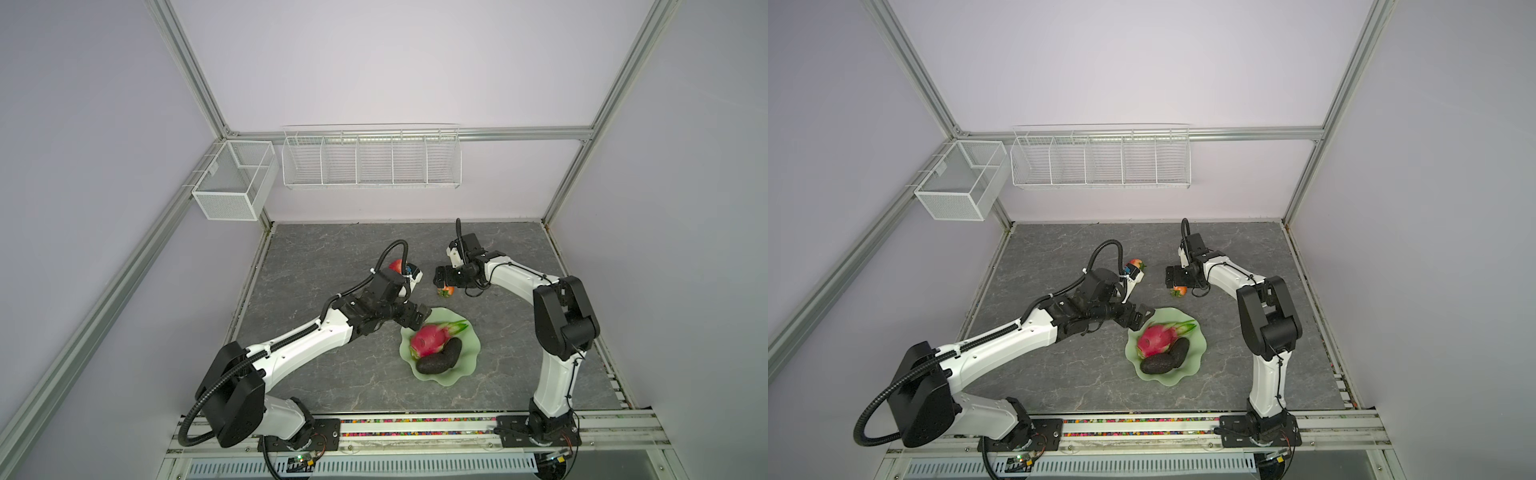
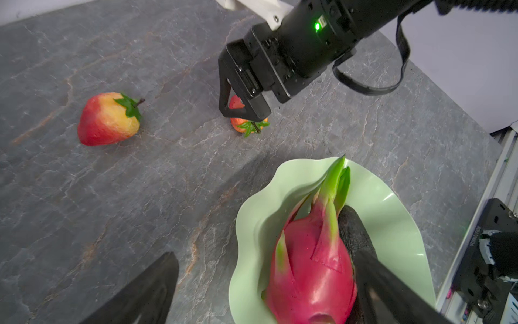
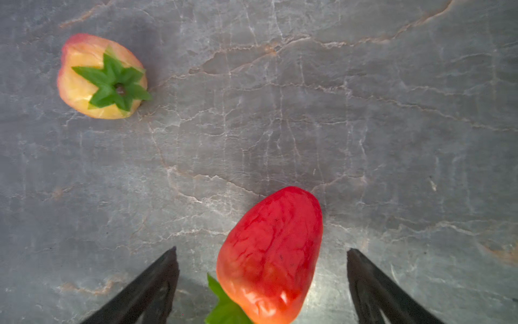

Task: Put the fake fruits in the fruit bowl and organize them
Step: 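Grasp the red strawberry with the right gripper while left gripper withdraws, then carry the red strawberry into the bowl and open the right gripper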

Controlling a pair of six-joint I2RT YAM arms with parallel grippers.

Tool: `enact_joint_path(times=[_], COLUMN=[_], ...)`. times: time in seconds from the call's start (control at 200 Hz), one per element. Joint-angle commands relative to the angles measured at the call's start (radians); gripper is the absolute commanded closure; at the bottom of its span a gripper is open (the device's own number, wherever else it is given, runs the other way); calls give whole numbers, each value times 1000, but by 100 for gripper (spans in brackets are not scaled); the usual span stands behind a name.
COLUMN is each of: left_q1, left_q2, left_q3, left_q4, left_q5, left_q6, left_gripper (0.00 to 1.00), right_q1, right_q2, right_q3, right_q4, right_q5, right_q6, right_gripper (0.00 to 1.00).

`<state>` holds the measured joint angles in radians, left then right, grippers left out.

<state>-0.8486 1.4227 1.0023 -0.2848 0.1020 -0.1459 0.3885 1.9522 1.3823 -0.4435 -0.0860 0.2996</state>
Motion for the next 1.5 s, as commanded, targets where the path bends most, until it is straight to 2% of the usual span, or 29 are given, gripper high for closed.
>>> enact_joint_path(times=[0.0, 0.14, 0.38, 0.435, 0.515, 0.555, 0.69, 0.85, 1.055, 1.265, 1.389, 1.494], left_q1=[9, 19, 25, 27, 27, 27, 27, 28, 28, 28, 29, 28], left_q2=[1, 0, -18, -19, -21, -23, -48, -99, -118, -121, -122, -117], left_q3=[32, 22, -15, -23, -27, -28, -48, -80, -97, -82, -89, -93], left_q4=[32, 44, 73, 85, 92, 90, 84, 84, 105, 118, 144, 155], left_q5=[28, 38, 41, 41, 43, 45, 38, 36, 64, 99, 118, 127], left_q6=[-4, -6, -12, -16, -20, -20, -21, -30, -42, -56, -69, -73], left_gripper=[3, 3, 3, 3, 3, 3, 4, 3, 3, 3, 3, 3], right_q1=[7, 7, 15, 15, 16, 15, 18, 34, 91, 204, 217, 220], right_q2=[29, 75, 85, 80, 74, 66, -18, -249, -497, -692, -805, -822], right_q3=[33, 67, 72, 68, 72, 72, 20, -119, -238, -361, -407, -430], right_q4=[-50, -85, -114, -113, -124, -122, -79, -79, -278, -396, -429, -465], right_q5=[43, 22, 17, 20, 30, 33, 5, -18, -94, -61, -106, -161], right_q6=[9, 15, 20, 22, 20, 14, -42, -101, -147, -75, -42, -47], right_gripper=[1, 13, 20, 29, 50, 54, 55, 55, 55, 54, 53, 52])
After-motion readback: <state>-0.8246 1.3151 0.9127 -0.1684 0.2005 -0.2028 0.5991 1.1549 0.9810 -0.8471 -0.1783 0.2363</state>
